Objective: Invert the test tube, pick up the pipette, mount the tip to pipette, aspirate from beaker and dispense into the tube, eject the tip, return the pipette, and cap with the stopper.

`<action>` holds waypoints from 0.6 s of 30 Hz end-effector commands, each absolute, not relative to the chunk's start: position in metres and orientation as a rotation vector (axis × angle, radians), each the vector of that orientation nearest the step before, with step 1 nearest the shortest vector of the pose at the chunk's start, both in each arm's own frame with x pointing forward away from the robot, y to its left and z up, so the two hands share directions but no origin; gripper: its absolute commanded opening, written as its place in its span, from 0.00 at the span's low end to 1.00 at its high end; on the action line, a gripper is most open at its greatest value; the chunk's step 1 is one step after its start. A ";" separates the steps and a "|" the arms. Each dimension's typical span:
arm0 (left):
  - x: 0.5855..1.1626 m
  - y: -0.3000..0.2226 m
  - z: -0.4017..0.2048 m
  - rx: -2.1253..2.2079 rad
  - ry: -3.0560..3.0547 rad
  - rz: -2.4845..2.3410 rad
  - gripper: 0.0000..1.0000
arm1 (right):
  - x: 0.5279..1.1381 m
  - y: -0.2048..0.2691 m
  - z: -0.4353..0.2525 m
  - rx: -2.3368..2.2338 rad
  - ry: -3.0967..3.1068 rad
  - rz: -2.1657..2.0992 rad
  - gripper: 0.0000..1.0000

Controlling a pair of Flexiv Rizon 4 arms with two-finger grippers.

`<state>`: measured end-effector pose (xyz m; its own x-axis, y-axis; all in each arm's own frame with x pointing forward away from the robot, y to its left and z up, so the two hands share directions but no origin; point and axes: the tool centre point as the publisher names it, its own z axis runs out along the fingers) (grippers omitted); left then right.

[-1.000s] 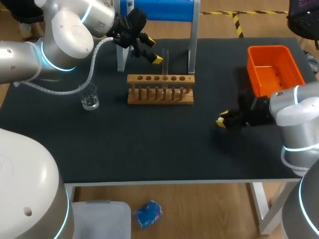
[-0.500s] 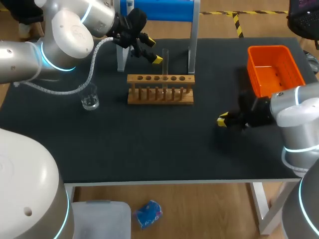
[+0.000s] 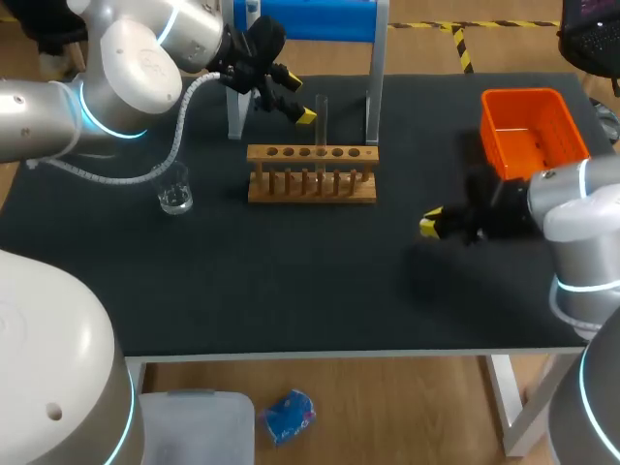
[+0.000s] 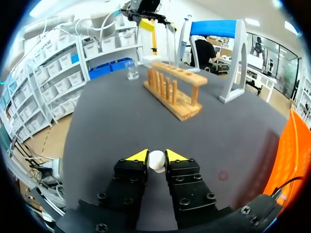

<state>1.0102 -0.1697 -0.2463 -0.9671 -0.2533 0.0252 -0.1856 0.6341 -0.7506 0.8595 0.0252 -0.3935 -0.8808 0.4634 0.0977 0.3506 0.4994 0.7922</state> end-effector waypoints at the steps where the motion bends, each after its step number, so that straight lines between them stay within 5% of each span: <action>1: 1.012 -0.170 -0.245 -0.372 2.773 -1.251 1.00 | 0.859 0.019 -0.360 0.711 2.641 1.370 0.00; 18: 1.012 -0.170 -0.245 -0.372 2.773 -1.251 1.00 | 0.883 0.037 -0.258 0.486 2.752 1.516 0.00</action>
